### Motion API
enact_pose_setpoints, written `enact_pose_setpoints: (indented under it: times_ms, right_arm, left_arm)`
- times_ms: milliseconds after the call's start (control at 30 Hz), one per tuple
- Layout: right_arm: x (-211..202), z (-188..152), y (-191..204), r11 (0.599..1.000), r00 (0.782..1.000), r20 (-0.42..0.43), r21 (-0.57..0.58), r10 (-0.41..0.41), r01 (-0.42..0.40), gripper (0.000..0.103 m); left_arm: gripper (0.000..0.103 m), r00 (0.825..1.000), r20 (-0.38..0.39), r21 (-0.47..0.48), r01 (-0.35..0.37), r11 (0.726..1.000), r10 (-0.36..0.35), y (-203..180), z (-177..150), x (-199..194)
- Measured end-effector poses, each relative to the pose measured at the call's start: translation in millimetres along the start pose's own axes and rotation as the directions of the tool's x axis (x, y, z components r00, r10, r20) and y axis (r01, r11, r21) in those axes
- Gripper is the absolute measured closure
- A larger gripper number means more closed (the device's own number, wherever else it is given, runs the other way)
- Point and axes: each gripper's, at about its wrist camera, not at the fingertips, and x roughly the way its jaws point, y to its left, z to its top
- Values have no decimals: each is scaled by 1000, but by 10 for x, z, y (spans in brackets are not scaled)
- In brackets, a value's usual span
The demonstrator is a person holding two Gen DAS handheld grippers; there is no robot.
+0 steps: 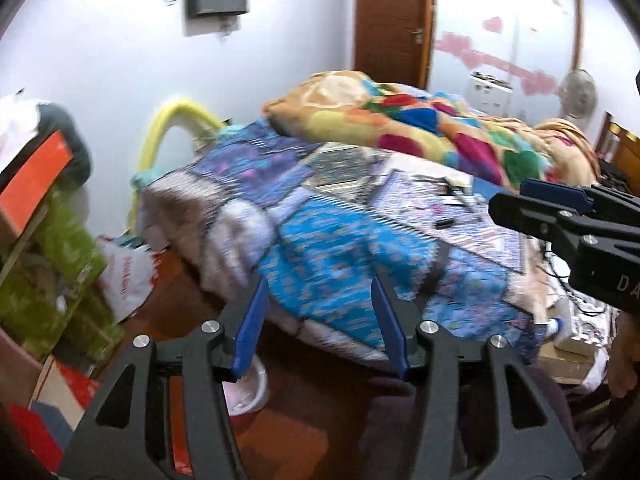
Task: Collect trash
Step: 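Move both open grippers back over the items on the bed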
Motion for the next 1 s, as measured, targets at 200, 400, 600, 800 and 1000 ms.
enact_pose_setpoints:
  times_ms: [200,400,600,800,1000]
  right_arm:
    - [-175,-97,-561,993,995,10,74,-94,93,56]
    - [-77,-317,-1138,972,986,-44,165,-162,167,56]
    - [243,-533,-1630,954,971,-140,205,-194,220,56]
    - [542,-601,-1982,954,967,-177,208,-181,216,56]
    - [866,-600,-2225,952,972,-194,245,-136,182,56]
  left_arm:
    - [50,992,-26,55,122,991,-121,-548,189,300]
    - [47,973,-88,83,223,971,-216,-1010,238,760]
    - [47,951,-175,103,275,956,-255,-1376,266,1357]
    - [47,931,-228,90,311,946,-285,-1569,380,1889]
    - [47,912,-266,97,347,933,-312,-1751,598,2457]
